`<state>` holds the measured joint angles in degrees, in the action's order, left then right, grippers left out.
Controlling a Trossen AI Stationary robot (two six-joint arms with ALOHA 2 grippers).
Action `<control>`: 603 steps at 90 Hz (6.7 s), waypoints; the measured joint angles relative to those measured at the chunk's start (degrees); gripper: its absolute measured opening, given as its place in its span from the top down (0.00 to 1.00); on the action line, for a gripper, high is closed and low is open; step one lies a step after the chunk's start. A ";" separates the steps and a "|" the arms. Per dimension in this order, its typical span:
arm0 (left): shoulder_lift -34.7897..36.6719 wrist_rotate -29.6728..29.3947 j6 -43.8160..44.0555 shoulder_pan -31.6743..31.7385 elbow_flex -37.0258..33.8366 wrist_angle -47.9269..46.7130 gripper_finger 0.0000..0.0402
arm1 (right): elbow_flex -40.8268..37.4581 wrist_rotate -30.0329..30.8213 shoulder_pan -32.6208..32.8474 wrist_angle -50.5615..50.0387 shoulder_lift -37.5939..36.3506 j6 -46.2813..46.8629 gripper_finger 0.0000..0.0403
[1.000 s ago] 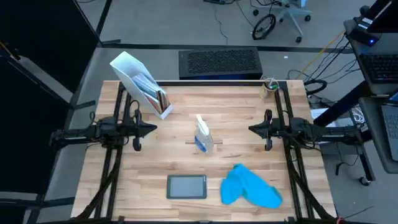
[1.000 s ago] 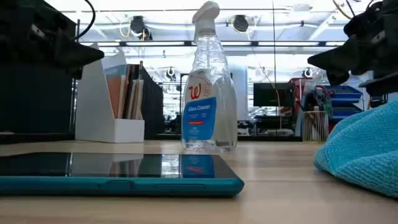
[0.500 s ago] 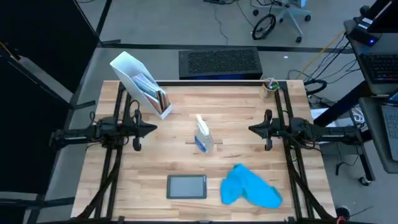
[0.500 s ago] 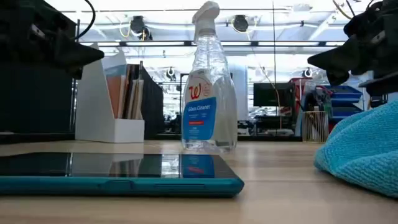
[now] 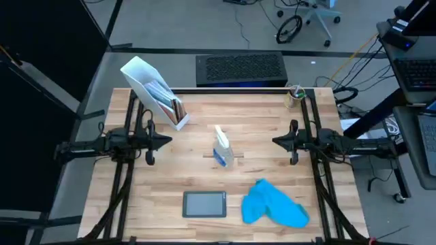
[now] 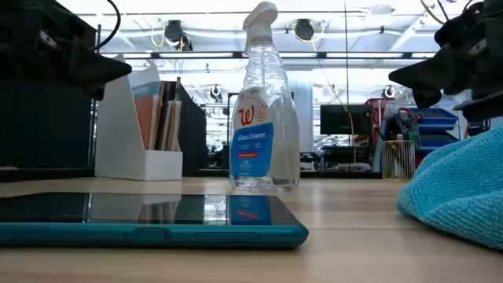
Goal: Apply microfiber cloth
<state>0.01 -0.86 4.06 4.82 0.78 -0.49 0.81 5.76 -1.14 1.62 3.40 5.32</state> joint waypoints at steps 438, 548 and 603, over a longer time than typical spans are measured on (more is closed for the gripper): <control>-87.69 12.23 16.04 -34.86 25.22 10.62 1.00 | 71.02 11.28 31.37 -2.49 116.23 96.78 0.40; -80.70 5.42 13.84 -32.92 25.19 11.44 1.00 | 71.05 28.29 32.62 11.41 115.05 57.70 0.96; -67.28 -2.81 10.51 -31.60 25.22 9.57 1.00 | 70.91 28.80 37.19 -37.03 79.77 37.22 0.98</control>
<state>-67.26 -3.66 14.57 -26.78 26.00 9.08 71.72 34.56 36.06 -35.41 83.17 42.54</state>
